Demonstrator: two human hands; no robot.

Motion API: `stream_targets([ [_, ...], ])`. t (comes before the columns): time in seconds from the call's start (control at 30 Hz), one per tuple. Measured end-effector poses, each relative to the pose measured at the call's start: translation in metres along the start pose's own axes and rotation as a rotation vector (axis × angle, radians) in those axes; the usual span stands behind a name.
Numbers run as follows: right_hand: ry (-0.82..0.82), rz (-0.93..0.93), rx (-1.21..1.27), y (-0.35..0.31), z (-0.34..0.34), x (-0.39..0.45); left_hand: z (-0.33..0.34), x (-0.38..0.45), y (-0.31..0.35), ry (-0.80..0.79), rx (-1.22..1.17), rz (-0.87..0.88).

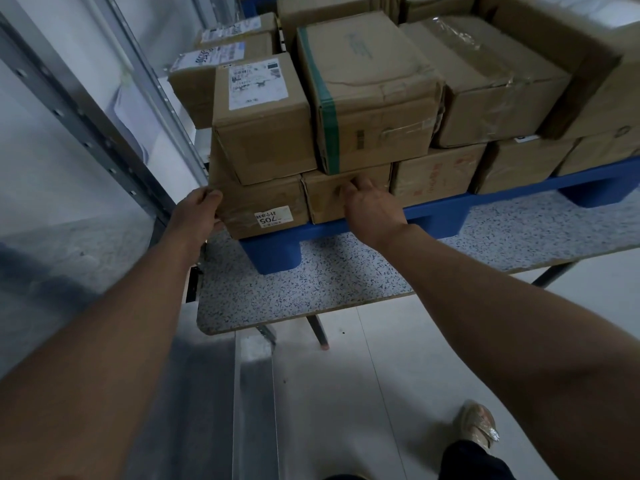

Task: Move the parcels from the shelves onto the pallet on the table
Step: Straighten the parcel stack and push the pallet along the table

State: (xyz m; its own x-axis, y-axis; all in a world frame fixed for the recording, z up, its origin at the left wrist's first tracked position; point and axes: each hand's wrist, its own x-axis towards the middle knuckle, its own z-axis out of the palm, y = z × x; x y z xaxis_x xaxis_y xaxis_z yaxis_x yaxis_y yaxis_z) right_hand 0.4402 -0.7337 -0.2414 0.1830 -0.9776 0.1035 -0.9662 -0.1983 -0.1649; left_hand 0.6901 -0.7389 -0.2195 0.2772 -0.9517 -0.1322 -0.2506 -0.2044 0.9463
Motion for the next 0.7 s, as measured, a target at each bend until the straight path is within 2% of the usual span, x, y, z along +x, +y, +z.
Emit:
stream_targets([
  [0.5,-0.054,-0.039,-0.039,0.001,-0.003,0.004,-0.008,0.006,0.002,-0.035,0.053,-0.051],
  [0.6,-0.088,-0.047,-0.062,0.001,-0.006,-0.004,-0.008,0.001,0.005,0.0,0.153,-0.037],
  [0.7,-0.114,-0.052,-0.091,0.01,-0.01,-0.014,0.002,-0.006,0.004,0.106,0.238,-0.013],
])
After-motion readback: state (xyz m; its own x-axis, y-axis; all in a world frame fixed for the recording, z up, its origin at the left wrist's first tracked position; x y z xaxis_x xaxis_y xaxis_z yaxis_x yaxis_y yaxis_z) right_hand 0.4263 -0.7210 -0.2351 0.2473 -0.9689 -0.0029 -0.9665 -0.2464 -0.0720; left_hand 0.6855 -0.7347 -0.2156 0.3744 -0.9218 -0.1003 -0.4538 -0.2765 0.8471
